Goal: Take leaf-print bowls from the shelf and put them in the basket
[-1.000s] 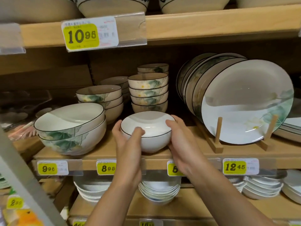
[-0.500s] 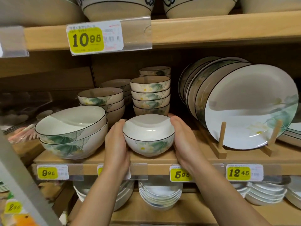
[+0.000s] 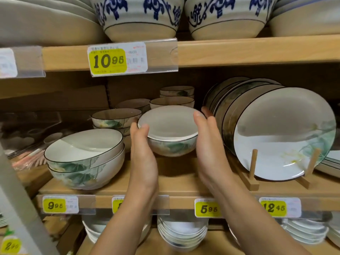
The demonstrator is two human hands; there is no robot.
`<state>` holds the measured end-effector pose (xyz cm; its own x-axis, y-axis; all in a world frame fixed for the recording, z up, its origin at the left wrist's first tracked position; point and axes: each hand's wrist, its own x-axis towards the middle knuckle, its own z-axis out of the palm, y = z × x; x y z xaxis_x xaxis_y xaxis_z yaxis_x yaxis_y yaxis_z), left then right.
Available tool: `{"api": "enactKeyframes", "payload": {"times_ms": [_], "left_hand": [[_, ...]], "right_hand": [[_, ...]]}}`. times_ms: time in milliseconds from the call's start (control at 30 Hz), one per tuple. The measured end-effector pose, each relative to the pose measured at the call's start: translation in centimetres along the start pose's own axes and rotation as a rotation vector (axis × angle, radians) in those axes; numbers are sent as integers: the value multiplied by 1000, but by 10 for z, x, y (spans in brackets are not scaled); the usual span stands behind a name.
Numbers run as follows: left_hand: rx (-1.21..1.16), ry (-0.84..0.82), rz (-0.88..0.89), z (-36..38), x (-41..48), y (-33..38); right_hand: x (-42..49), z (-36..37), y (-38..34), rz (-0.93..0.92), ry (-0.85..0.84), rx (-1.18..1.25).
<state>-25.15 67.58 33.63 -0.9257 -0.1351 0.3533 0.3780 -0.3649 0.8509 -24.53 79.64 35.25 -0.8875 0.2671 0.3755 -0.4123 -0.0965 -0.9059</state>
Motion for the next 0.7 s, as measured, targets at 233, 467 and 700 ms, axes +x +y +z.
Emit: {"api": "enactKeyframes", "payload": {"times_ms": [233, 467, 700], "left_hand": [[-63, 37, 172, 38, 44, 31], [-202, -103, 265, 55, 79, 33], [-44, 42, 142, 64, 119, 30]], "right_hand": [[60, 22, -28, -78, 123, 128], [102, 30, -36, -153, 165, 220], [140, 37, -28, -187, 202, 65]]}}
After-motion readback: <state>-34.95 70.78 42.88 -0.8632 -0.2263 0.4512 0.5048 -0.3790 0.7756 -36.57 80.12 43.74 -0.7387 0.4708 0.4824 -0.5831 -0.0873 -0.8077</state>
